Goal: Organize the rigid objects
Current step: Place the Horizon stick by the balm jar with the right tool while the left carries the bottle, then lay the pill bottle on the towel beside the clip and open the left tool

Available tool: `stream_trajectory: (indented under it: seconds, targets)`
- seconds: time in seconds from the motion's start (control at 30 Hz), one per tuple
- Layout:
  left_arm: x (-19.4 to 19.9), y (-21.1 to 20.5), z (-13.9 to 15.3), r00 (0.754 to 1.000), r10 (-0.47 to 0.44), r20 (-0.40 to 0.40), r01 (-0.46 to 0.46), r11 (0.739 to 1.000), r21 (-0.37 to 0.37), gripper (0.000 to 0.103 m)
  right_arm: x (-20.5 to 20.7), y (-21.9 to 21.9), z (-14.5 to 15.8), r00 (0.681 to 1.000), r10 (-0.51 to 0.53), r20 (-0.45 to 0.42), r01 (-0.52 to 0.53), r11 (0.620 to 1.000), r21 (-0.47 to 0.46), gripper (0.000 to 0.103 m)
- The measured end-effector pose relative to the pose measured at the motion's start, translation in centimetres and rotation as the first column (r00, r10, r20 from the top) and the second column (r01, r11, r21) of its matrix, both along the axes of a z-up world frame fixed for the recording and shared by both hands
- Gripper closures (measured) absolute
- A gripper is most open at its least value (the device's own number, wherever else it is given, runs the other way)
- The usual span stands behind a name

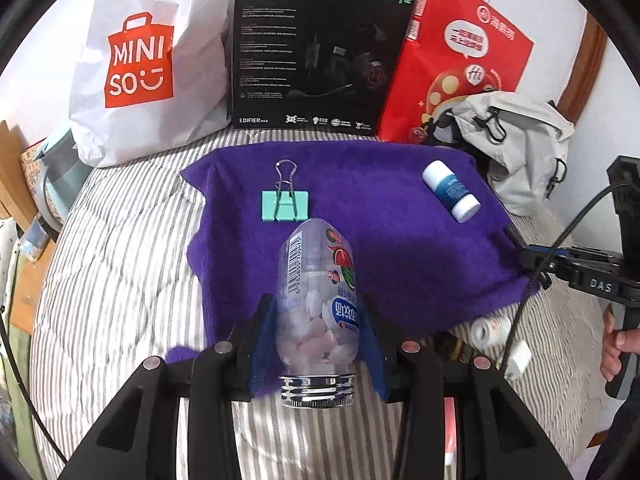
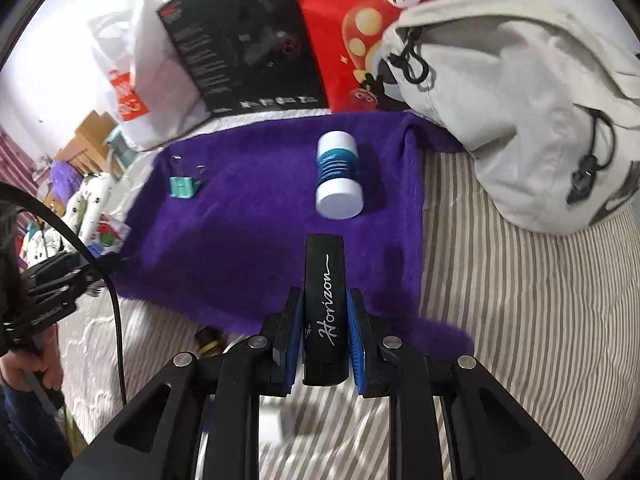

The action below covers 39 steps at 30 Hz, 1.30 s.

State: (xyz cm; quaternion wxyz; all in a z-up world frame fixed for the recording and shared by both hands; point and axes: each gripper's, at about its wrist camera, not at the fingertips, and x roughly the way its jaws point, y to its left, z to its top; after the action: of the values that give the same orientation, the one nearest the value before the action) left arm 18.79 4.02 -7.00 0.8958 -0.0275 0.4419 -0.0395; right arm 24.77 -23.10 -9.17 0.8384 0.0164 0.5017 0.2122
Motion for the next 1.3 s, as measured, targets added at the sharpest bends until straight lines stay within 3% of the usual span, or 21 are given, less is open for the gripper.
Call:
stream_trajectory:
  seconds: [0.23,0.53,0.73,1.0,1.13,1.23,1.3]
  targets:
    - [2.7,0.9,-1.1,1.000,0.013,-0.029,-0.013,1.000,-0.009,0.064,3.1,1.3,-2.1,0.999,0.014,-0.033,-0.017,0.996,-0.091,0.081]
    - [5.4,1.2,-2.9,0.998,0.012,-0.065,-0.012,1.000,0.002,0.064,3.5,2.6,-3.8,0.999,0.038,-0.012,-0.040,0.985,-0.170,0.081]
    - [6.3,1.0,-3.9,0.997,0.016,-0.082,-0.014,1.000,0.020,0.064,3.2,2.6,-3.9,0.998,0.065,-0.012,-0.066,0.990,-0.123,0.066]
    - [6.3,-0.4,-4.5,0.998,-0.005,-0.065,0.014,0.990,0.138,0.063,1.4,1.8,-1.3,1.000,-0.001,0.001,0.001,0.998,-0.065,0.063]
    - [6.4,-0.2,-4.5,0.997,0.002,-0.083,0.009,0.991,0.132,0.060,-0.7,1.3,0.5,1.000,0.000,0.031,0.001,0.998,-0.055,0.062]
    - [6.3,-0.3,-4.5,0.994,0.011,-0.105,0.005,0.988,0.153,0.049,-2.3,1.0,1.6,0.999,0.013,0.045,-0.011,0.999,-0.049,0.062]
    - [5.8,-0.3,-4.4,0.993,0.006,-0.117,0.011,0.990,0.143,0.049,-3.4,0.5,2.0,0.999,0.007,0.050,-0.005,0.999,-0.047,0.061]
